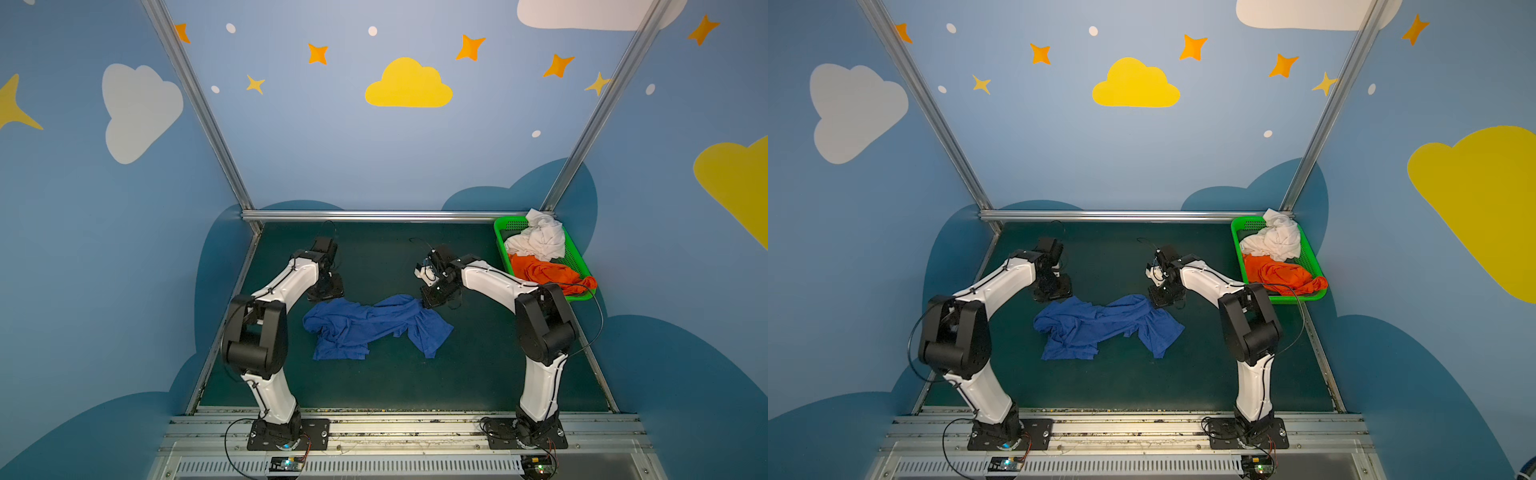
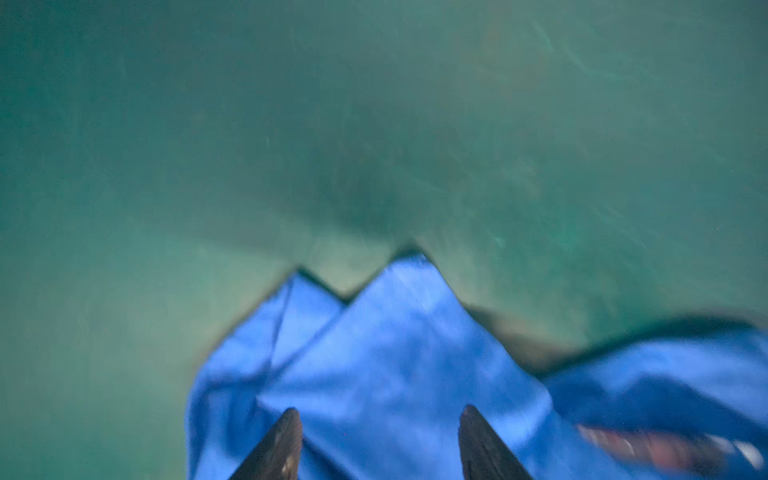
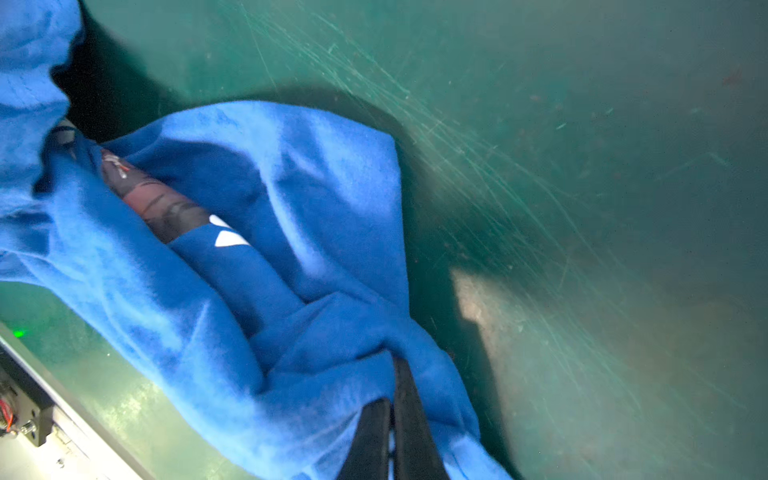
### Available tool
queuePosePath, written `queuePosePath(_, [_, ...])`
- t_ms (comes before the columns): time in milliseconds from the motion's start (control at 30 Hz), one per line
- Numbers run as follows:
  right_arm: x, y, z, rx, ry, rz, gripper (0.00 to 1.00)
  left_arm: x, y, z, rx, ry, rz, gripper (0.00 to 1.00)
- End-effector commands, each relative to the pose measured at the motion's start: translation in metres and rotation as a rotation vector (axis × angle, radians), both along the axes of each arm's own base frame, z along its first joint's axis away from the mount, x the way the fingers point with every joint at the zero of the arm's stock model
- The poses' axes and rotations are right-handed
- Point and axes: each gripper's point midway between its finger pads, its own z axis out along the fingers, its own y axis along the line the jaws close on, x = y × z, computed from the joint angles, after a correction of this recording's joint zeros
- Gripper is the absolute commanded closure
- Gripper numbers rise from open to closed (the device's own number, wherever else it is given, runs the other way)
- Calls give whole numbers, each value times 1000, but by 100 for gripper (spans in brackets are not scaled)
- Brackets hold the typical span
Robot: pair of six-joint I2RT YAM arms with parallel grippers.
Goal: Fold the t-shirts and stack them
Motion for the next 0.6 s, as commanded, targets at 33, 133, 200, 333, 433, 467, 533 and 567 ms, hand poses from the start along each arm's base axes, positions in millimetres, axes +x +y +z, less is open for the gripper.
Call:
queuePosePath(33, [-4, -4, -7, -12, 46, -1, 100, 20, 8, -17, 85, 48, -42, 39])
queuePosePath(133, [-4, -5, -8, -13, 62, -9, 100, 28, 5, -31, 80, 64, -56, 38])
queuePosePath(200, [-5, -5, -9, -12, 74, -15, 100, 29, 4, -38, 76, 75, -60, 37])
queuePosePath(333, [-7, -3, -11, -6, 108, -20, 100, 28, 5, -50, 74, 93, -57, 36])
queuePosePath(433, [-10, -2, -15, -6, 136, -23, 100, 30, 1, -59, 50, 97, -62, 35])
queuePosePath(467, [-11, -2, -15, -11, 145, -25, 100, 30, 0, -62, 48, 101, -63, 36])
queuePosePath(533, [-12, -3, -15, -16, 156, -29, 100, 30, 0, -69, 48, 111, -66, 37])
queuePosePath(567, [-12, -3, -15, -20, 157, -32, 100, 29, 0, -72, 47, 119, -67, 39])
